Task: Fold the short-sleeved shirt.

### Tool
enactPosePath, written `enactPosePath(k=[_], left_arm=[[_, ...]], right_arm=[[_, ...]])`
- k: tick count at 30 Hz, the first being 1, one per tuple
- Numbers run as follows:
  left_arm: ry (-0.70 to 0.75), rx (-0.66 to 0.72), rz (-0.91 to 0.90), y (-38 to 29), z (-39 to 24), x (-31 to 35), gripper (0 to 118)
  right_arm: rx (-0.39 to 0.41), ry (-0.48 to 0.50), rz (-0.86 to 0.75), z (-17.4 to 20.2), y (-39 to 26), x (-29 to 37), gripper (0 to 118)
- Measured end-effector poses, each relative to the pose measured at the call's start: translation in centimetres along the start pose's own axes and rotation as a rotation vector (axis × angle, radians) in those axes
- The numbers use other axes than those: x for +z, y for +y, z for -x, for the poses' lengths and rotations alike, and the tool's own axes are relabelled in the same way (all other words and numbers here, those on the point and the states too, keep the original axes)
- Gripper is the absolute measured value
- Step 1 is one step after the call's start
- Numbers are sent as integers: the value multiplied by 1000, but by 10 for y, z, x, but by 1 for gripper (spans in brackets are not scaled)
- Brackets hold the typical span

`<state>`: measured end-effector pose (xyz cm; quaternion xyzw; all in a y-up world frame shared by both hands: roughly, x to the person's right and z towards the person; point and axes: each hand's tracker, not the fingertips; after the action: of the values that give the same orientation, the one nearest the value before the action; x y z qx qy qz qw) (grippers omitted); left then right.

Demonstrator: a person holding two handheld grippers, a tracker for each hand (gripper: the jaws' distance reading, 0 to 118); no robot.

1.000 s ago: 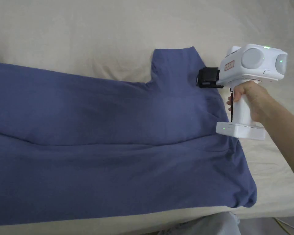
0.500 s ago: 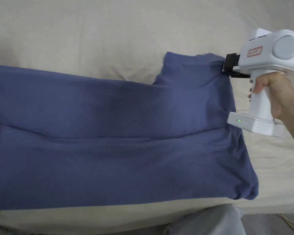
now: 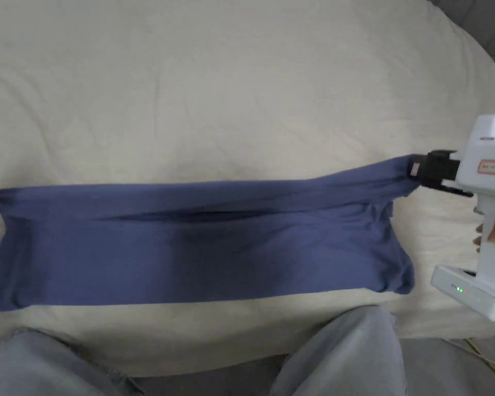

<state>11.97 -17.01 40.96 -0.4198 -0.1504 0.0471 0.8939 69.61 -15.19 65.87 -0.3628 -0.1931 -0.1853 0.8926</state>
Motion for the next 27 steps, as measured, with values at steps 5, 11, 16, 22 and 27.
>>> enactPosePath(k=[5,11,16,22,27], left_arm=[[66,64,110,-59,10,-16,25],[135,75,141,-76,20,-12,92],[147,2,-175,-41,-1,39,118],[214,-227,-533,-25,-70,78,118],[149,-290,-638,-31,-111,82,112]], right_arm=[[-126,-34,96,-13,-68,1,4],[-44,-136,111,-16,-87,6,83],[129,-193,-138,6,-51,50,100],[267,-136,-488,61,-31,87,118],[257,-59,-626,99,-30,92,118]])
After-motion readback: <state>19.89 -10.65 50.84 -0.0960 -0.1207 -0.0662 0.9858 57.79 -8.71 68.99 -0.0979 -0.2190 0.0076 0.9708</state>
